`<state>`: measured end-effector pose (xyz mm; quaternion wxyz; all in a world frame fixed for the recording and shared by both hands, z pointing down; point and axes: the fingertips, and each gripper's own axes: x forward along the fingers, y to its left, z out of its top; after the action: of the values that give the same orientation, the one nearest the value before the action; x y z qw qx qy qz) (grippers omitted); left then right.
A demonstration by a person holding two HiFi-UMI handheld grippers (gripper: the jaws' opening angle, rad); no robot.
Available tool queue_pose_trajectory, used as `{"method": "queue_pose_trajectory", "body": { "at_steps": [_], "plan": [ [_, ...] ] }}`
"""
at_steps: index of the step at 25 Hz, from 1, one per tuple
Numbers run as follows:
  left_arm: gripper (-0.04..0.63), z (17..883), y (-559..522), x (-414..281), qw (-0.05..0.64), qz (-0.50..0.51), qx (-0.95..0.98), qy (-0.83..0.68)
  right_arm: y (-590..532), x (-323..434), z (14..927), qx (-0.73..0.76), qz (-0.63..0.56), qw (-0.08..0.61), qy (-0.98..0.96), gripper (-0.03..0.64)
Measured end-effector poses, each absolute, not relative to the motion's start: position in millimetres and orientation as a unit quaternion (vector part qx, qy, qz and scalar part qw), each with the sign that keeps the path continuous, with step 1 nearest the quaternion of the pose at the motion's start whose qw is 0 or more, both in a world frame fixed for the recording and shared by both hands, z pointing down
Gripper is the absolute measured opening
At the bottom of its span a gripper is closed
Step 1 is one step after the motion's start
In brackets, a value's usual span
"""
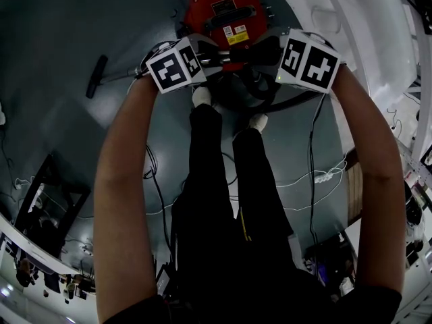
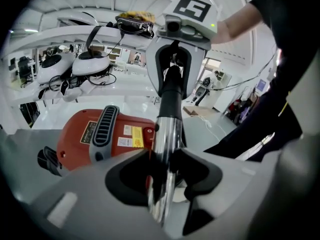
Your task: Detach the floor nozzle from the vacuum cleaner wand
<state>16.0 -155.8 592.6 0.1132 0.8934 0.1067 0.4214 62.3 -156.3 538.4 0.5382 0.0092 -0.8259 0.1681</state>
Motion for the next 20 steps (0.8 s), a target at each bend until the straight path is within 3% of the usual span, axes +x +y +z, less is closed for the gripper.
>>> {"method": "queue_pose_trajectory", "body": {
  "at_steps": [4, 6, 20],
  "plan": [
    [0.169, 649.5, -150.0, -58.7, 0.046, 0.579, 0.803, 0.135, -151.3, 115.4, 511.8, 0.004, 0.122, 0.594, -0.795, 0.152],
    [0.171, 659.4, -140.2, -101.2, 0.04, 0.607, 0.782, 0.137, -158.2, 144.6, 498.0, 0.022, 0.124, 0.607, -0.784, 0.152],
    [0.176, 623.8, -181.3, -83.1, 0.038, 0.541, 0.84, -0.008, -164.8, 131.9, 533.5, 0.062, 0.139, 0.594, -0.79, 0.153]
  ]
}}
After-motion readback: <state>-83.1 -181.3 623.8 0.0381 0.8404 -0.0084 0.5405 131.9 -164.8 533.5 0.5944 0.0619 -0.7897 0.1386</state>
